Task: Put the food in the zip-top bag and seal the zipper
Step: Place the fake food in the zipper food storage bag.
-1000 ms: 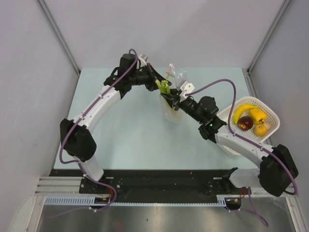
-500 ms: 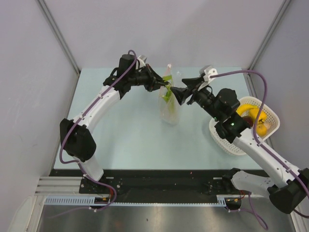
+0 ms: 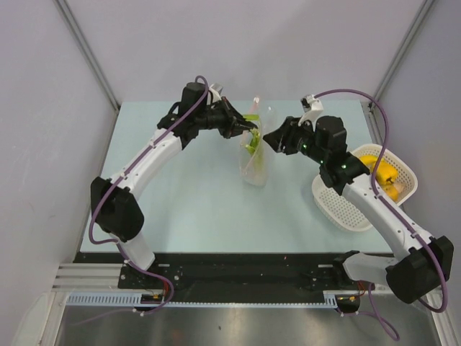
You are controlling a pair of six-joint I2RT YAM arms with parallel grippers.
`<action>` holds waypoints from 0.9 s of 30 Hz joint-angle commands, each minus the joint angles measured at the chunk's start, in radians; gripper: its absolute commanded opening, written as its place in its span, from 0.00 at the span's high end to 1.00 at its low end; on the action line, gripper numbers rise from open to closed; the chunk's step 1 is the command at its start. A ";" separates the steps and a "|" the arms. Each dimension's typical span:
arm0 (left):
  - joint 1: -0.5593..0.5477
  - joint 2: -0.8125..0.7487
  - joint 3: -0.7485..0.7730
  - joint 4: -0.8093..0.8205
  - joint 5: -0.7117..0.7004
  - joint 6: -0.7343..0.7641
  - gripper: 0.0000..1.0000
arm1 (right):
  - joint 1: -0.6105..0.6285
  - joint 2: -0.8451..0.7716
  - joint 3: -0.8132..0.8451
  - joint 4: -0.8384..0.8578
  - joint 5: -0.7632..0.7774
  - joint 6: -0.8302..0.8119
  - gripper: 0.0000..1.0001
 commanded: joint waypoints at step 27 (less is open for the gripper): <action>0.008 0.014 0.113 -0.086 -0.096 -0.004 1.00 | 0.194 -0.014 0.072 -0.189 -0.009 0.080 0.26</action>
